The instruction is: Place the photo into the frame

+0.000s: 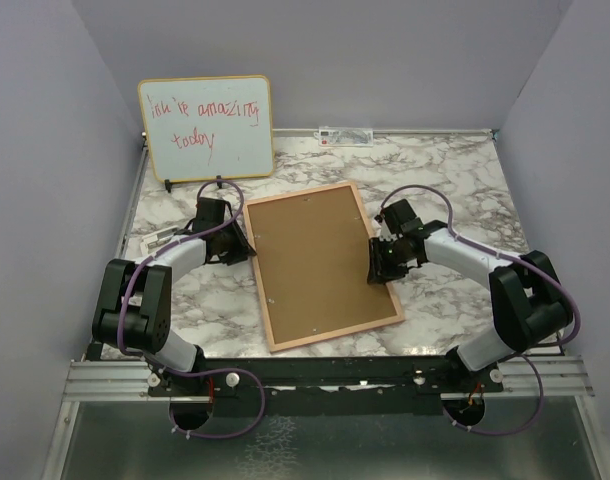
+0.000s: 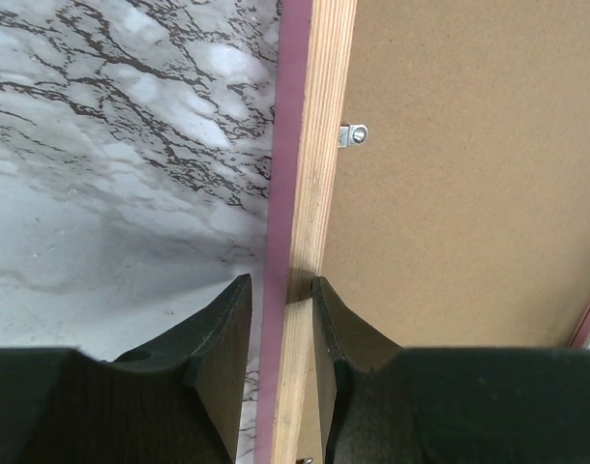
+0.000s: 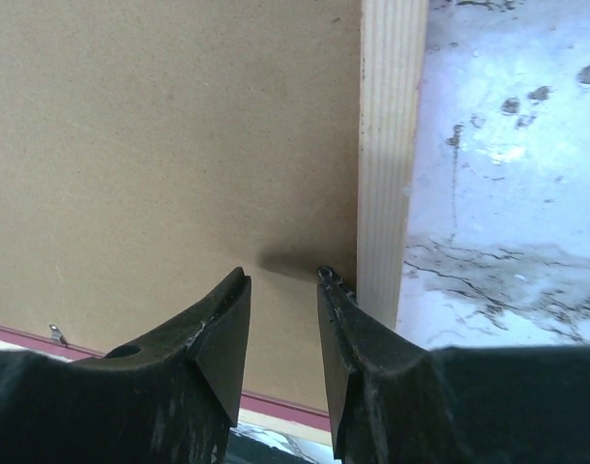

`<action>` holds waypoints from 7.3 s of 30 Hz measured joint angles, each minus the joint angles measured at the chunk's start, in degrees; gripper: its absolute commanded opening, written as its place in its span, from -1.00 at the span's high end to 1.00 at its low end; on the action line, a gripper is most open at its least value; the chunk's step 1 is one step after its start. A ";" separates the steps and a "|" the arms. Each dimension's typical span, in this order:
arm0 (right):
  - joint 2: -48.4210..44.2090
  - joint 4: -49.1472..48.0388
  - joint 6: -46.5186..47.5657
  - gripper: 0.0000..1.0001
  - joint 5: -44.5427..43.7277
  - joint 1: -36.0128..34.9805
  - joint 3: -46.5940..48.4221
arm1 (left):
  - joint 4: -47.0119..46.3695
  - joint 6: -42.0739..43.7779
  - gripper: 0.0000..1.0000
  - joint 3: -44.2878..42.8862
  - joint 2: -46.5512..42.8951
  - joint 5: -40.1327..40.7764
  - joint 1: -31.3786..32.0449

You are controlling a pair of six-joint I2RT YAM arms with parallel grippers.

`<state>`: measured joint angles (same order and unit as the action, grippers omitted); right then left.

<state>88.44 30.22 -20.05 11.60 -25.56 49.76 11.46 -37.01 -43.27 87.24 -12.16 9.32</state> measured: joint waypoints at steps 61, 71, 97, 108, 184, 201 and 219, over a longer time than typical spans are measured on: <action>-0.17 -5.77 -8.24 0.42 -14.05 0.07 -0.68 | 4.33 6.25 0.41 -1.44 0.94 2.93 -1.38; -1.92 -11.34 -7.30 0.33 -17.14 0.15 -1.18 | 5.22 6.93 0.39 -2.23 1.40 2.54 -1.40; 10.10 -14.69 -10.86 0.08 -8.81 1.03 18.08 | -0.83 8.48 -0.26 -26.56 13.27 -1.14 -0.85; 28.57 -26.34 -29.18 0.10 3.50 0.96 30.10 | -5.16 14.69 -0.37 -51.30 38.51 -3.85 2.03; 5.68 -12.44 -4.87 -0.11 -4.90 -6.08 18.99 | 4.76 9.77 -0.24 -34.73 12.90 -5.16 1.99; 34.40 0.81 -2.73 -0.04 -12.98 -27.67 49.92 | 11.61 -9.20 -0.27 -6.73 -22.25 18.75 2.05; 45.99 9.51 -4.98 0.43 -23.41 -34.58 64.00 | 22.34 -17.49 -0.25 5.11 -35.08 21.09 2.05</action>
<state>134.43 39.72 -25.04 -11.81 -60.14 113.75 33.80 -54.50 -38.15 52.16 8.93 11.38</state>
